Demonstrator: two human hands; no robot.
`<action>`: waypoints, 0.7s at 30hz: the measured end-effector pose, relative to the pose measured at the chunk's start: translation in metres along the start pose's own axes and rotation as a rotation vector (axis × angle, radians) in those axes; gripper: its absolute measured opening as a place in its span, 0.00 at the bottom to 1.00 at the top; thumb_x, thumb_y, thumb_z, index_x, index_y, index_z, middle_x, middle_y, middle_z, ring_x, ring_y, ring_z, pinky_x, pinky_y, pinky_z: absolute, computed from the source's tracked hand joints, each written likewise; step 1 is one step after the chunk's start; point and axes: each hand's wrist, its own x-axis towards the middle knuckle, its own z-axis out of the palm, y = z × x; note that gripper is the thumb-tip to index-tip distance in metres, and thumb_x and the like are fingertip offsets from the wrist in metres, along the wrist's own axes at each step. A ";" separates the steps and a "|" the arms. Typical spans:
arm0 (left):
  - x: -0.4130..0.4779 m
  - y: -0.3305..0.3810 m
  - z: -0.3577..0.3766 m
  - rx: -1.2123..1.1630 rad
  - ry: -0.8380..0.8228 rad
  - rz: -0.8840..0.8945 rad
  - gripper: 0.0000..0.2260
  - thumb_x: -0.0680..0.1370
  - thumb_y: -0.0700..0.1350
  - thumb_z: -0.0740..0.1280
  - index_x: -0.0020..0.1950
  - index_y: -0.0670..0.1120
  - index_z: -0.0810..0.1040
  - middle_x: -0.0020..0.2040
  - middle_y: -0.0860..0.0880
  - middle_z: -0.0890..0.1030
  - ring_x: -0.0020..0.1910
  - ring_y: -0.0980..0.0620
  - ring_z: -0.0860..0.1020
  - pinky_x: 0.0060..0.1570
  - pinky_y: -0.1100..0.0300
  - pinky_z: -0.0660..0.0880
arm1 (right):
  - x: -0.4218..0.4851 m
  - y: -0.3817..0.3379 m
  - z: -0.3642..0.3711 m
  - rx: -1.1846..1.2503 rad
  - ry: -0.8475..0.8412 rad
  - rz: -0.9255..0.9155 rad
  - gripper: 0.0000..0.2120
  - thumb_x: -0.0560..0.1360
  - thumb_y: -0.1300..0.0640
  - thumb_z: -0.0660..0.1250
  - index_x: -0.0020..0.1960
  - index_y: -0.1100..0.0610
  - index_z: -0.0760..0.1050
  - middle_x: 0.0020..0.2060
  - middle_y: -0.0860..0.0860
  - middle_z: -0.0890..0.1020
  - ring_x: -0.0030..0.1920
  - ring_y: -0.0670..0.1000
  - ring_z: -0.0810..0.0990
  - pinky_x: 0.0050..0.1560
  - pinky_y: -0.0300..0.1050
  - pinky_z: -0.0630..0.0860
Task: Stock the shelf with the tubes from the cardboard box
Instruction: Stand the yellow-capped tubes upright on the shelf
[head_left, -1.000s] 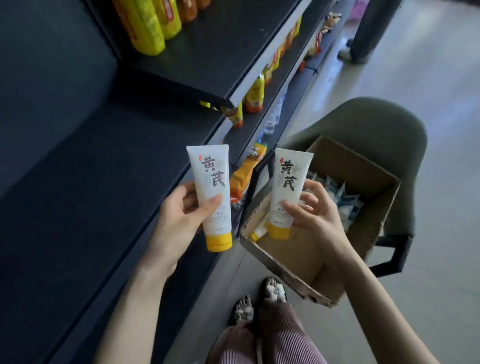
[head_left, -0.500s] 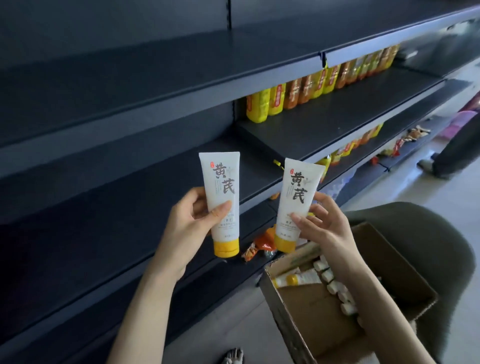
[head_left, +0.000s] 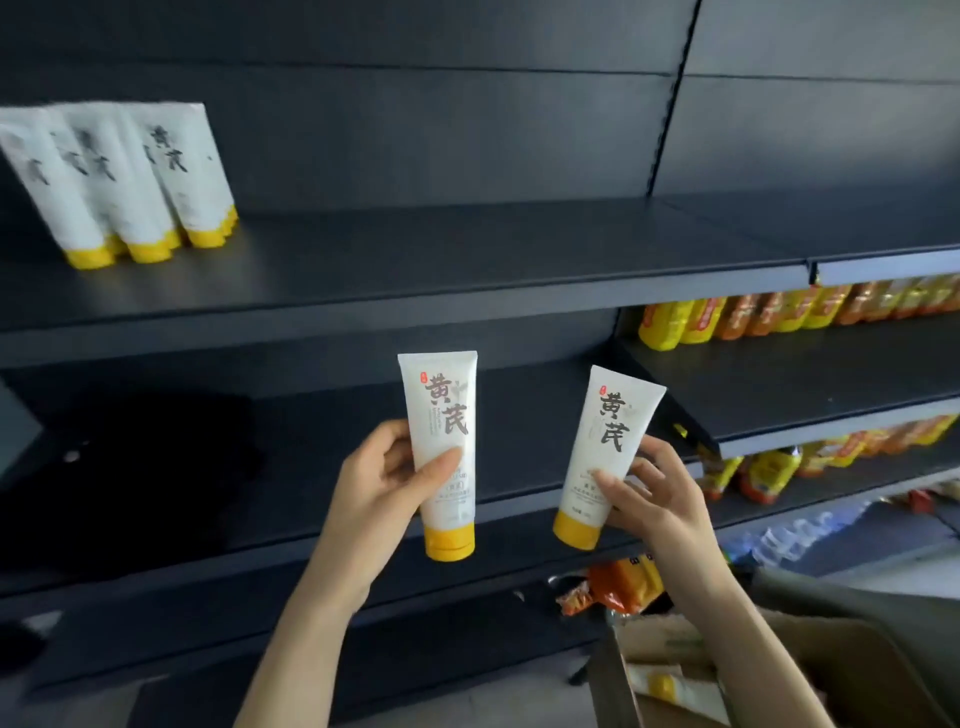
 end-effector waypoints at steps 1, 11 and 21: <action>-0.001 0.005 -0.007 -0.005 0.015 0.015 0.15 0.69 0.46 0.72 0.55 0.47 0.78 0.50 0.54 0.84 0.48 0.57 0.83 0.40 0.69 0.76 | 0.003 -0.003 0.009 0.003 -0.018 -0.016 0.20 0.68 0.55 0.71 0.59 0.53 0.73 0.49 0.53 0.84 0.49 0.54 0.84 0.40 0.45 0.81; -0.005 0.047 -0.130 0.037 0.161 0.128 0.18 0.66 0.49 0.72 0.55 0.48 0.78 0.50 0.53 0.84 0.49 0.56 0.82 0.42 0.69 0.76 | 0.027 -0.017 0.152 0.076 -0.167 -0.093 0.19 0.66 0.53 0.72 0.56 0.53 0.75 0.49 0.53 0.84 0.50 0.54 0.84 0.41 0.45 0.81; 0.011 0.069 -0.238 0.034 0.249 0.211 0.18 0.66 0.49 0.72 0.54 0.49 0.78 0.50 0.54 0.84 0.50 0.56 0.82 0.42 0.67 0.78 | 0.053 -0.042 0.283 0.221 -0.252 -0.203 0.20 0.66 0.54 0.72 0.57 0.54 0.75 0.51 0.53 0.83 0.51 0.54 0.83 0.41 0.45 0.80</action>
